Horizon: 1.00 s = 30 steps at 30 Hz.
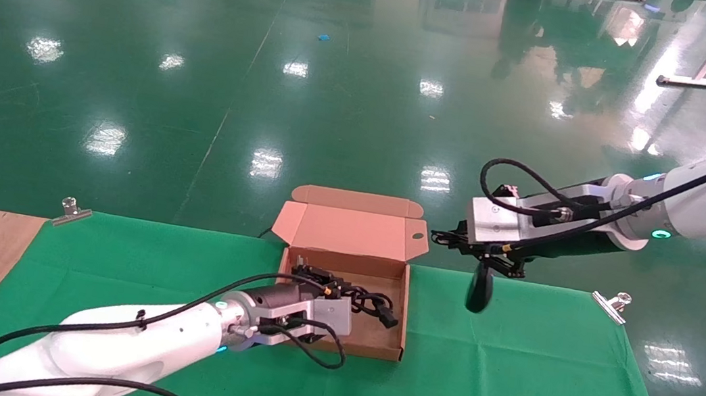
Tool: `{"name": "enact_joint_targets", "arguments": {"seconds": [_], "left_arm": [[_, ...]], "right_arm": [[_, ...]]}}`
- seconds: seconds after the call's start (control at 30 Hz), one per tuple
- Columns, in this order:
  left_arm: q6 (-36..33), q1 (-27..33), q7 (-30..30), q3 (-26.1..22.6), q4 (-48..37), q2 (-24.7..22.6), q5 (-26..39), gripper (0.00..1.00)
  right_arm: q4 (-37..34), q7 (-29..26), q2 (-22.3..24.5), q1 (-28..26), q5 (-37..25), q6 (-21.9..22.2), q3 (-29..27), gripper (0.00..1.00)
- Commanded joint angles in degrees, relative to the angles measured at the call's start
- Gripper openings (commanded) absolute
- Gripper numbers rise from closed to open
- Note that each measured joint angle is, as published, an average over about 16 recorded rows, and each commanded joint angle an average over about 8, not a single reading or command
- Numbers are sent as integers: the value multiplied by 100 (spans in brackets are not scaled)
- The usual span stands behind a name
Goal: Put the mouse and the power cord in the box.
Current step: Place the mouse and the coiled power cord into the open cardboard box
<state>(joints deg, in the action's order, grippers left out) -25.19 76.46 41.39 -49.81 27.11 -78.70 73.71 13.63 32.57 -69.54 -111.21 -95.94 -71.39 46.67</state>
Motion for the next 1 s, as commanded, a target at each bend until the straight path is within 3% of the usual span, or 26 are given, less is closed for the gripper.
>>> {"name": "enact_joint_targets", "arguments": {"seconds": [0.03,0.63,0.8,1.0], "left_arm": [[97,21,-115,-230,51,5,-97,100],[288,245,-318,-1251,69,58,-953,100],[-343,403,-171,-1098,-103,280,-1397,100],[-1377,405,273,-514,-177,985,-2169,100]], "right_arm": [[-23,36,12,-5,7,1,-6,0],[-137,59,-236,5,118,-100,-55,0],[-120,-40,-520,-39,97,-30,-30,0],[209,-299,-828,40,87,147,90,0]]}}
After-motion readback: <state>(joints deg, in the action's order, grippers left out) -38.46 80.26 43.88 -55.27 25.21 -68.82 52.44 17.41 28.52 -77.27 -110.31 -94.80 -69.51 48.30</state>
